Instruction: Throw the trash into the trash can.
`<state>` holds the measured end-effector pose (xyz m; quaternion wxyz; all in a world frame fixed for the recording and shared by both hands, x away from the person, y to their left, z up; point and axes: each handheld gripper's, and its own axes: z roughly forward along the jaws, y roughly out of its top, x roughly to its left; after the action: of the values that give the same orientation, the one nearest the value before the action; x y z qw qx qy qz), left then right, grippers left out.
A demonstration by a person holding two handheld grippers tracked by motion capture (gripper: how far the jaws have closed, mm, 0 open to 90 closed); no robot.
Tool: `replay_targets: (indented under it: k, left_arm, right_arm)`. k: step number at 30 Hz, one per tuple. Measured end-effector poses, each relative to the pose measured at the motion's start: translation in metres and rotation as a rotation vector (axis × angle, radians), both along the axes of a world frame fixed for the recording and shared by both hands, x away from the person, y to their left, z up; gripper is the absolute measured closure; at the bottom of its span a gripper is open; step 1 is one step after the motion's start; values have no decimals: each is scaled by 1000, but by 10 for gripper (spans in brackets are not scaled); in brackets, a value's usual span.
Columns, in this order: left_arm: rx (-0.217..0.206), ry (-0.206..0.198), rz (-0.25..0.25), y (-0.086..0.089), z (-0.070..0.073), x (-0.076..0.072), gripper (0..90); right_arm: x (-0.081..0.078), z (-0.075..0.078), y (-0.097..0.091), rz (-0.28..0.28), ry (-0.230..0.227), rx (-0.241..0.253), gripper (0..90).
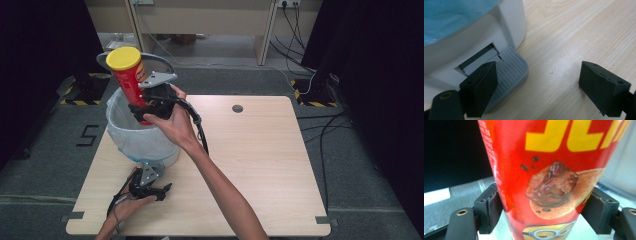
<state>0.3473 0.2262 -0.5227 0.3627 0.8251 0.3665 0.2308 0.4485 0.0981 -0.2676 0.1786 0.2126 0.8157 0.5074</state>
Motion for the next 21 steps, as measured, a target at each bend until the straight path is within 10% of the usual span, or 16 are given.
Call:
replay_targets:
  k: [10, 21]
  left_arm:
    - [-3, -4, -2, 0, 0, 0, 144]
    - [2, -8, 1, 0, 0, 0, 145]
  right_arm:
    - [3, -11, 1, 31, 60, -49, 213]
    - [-7, 0, -42, -32, -2, -4, 198]
